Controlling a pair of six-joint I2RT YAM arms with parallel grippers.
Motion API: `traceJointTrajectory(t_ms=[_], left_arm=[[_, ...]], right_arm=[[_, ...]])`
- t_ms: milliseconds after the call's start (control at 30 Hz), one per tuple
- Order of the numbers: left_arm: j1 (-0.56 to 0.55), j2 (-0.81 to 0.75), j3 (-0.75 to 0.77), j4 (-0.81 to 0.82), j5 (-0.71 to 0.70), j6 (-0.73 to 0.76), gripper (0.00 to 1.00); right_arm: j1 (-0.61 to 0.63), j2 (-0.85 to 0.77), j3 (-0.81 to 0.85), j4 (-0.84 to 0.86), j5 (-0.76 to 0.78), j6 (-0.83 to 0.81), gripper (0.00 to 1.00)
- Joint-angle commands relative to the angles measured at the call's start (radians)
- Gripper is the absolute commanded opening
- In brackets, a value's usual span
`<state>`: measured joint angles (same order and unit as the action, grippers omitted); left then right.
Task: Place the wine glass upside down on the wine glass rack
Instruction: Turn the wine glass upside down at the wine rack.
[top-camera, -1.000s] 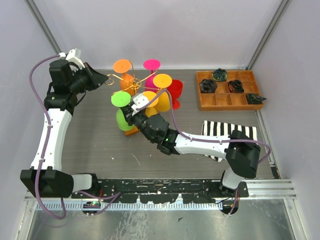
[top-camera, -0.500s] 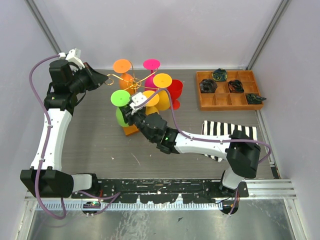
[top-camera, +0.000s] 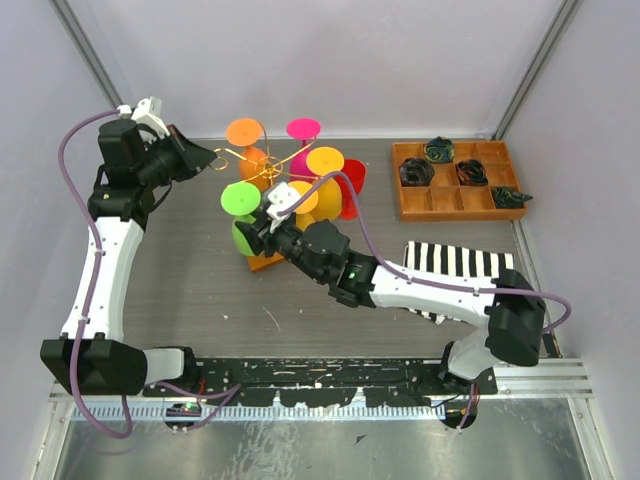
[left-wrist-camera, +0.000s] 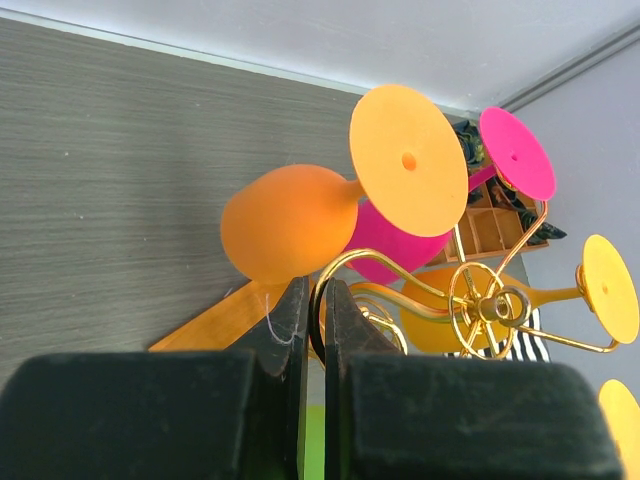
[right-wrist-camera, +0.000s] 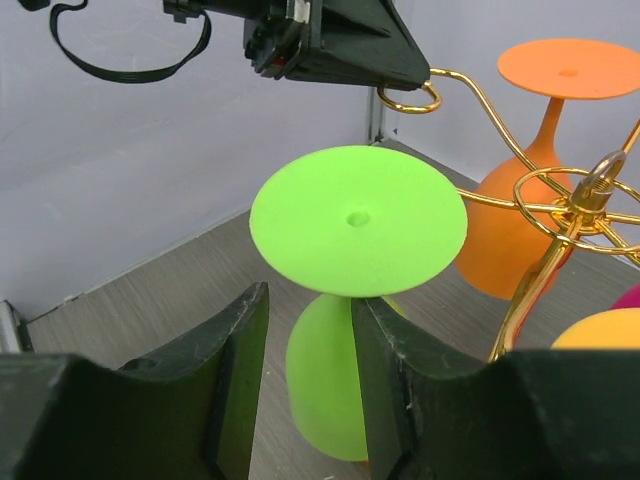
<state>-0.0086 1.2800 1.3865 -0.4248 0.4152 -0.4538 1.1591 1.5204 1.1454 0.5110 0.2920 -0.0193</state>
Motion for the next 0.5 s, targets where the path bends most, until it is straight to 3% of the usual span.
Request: traceJointTrajectory(t_ms=[0,467], left_arm=[[0.009,0.016,-0.012,-0.040,0.035,0.033,0.07],[0.009,0.041,0.076,-0.049,0.056,0.013,0.31]], right_arm=[[0.006,-0.074,0.029,-0.127,-0.064,0.023,0.45],[0.006,-0.258,-0.042,-0.373,-0.142,0.080,0.47]])
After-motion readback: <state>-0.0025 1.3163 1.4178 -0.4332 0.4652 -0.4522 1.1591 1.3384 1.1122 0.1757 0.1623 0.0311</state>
